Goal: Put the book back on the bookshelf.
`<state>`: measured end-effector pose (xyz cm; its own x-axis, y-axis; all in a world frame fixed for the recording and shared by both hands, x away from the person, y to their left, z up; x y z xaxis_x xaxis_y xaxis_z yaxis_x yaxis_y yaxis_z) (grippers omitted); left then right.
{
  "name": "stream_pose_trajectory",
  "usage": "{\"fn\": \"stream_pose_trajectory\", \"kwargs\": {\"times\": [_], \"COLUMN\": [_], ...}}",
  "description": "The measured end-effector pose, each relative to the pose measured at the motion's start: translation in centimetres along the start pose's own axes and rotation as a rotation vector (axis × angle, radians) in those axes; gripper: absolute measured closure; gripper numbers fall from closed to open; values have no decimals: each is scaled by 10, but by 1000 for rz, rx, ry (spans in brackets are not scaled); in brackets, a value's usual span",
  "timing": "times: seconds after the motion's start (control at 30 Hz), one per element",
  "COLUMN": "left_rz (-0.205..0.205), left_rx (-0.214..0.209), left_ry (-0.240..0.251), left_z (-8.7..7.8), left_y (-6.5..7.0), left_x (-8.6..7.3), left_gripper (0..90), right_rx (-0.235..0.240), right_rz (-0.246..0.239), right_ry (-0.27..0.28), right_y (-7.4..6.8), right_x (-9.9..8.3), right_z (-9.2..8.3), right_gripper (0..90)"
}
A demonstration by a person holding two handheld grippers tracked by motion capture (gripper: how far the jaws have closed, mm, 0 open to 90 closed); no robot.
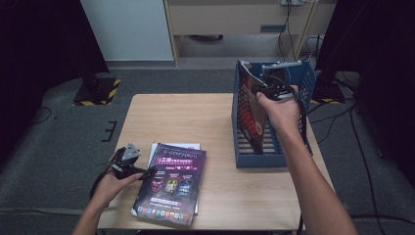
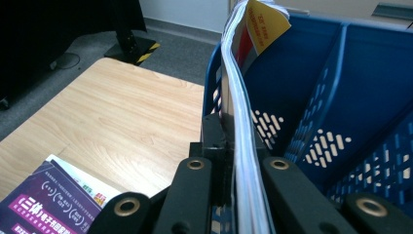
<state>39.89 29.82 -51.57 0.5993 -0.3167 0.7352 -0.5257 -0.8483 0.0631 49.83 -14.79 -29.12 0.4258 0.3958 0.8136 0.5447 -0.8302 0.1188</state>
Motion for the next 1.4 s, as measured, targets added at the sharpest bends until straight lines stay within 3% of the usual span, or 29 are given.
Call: {"fn": "stream_pose_trajectory", "kwargs": {"times": [0.3, 0.6, 1.4], "left_rz": [4, 6, 8], "left_rx": [0, 0, -4], "left_ry": [-1, 1, -2], "left_z": [0, -1, -1], "left_y": [0, 1, 1], "left_x": [0, 0, 1], "left_gripper": [48, 50, 51], "right_rx": [8, 24, 81], "right_rz": [-7, -16, -16], "right_ry": [-31, -102, -147], "right_y": [-7, -7, -7], "right_x": [-9, -16, -15], "right_z": [7, 5, 1], "right_gripper": [852, 839, 759]}}
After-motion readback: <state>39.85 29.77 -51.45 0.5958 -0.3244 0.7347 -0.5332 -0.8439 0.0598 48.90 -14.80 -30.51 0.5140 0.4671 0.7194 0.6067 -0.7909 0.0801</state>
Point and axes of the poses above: each handheld gripper's, and its own axes: z roughly forward along the jaws, x roughly out of its top, y roughly to its right, the point moved 2 cm from there along z, roughly forward along the jaws, and after that the axes turned 13 degrees about -z, right-handed, at the moved point
